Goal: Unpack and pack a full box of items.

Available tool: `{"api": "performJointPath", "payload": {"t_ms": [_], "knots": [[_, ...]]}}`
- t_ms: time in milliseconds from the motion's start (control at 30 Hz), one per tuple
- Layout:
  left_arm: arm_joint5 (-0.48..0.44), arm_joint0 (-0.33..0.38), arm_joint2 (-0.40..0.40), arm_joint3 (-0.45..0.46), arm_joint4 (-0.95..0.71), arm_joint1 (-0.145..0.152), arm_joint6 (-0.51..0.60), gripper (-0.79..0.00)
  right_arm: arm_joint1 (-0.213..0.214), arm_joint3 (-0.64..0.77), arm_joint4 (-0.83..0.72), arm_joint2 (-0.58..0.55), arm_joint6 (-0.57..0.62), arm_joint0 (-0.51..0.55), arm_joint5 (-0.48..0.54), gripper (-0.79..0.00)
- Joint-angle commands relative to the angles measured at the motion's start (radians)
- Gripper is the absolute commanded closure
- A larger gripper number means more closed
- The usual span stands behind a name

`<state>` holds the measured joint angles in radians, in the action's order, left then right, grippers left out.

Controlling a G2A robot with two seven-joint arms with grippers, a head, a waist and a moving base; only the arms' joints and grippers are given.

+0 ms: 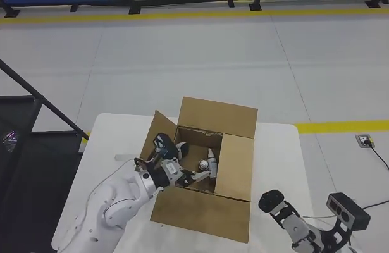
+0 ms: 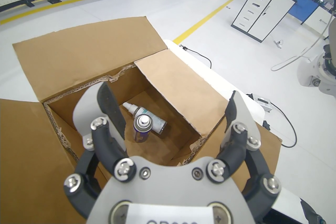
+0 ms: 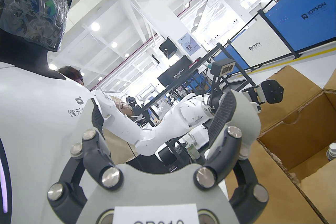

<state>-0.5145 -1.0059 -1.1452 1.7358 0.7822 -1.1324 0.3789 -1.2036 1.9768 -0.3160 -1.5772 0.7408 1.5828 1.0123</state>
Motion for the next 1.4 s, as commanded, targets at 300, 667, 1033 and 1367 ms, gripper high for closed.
{"api": "performJointPath", "payload": {"t_ms": [300,667,1033,1367], "knots": [[0.092,0.149,0.176,-0.205,-0.409,-0.047,0.267,-0.785,0.005,0.014,-0.006,0.021,-0.047,-0.021,-0.069,-0.785],[0.148,0.304,0.3,-0.432,-0.716,-0.106,0.463,-0.785,0.018,-0.007,-0.064,-0.009,-0.055,0.03,-0.039,-0.785],[0.103,0.378,0.368,-0.545,-0.793,-0.152,0.458,-0.785,0.03,0.012,-0.088,-0.034,-0.049,0.068,-0.029,-0.785],[0.099,0.339,0.328,-0.46,-0.751,-0.147,0.377,-0.785,0.038,0.008,-0.097,-0.025,-0.043,0.055,-0.045,-0.785]]}}
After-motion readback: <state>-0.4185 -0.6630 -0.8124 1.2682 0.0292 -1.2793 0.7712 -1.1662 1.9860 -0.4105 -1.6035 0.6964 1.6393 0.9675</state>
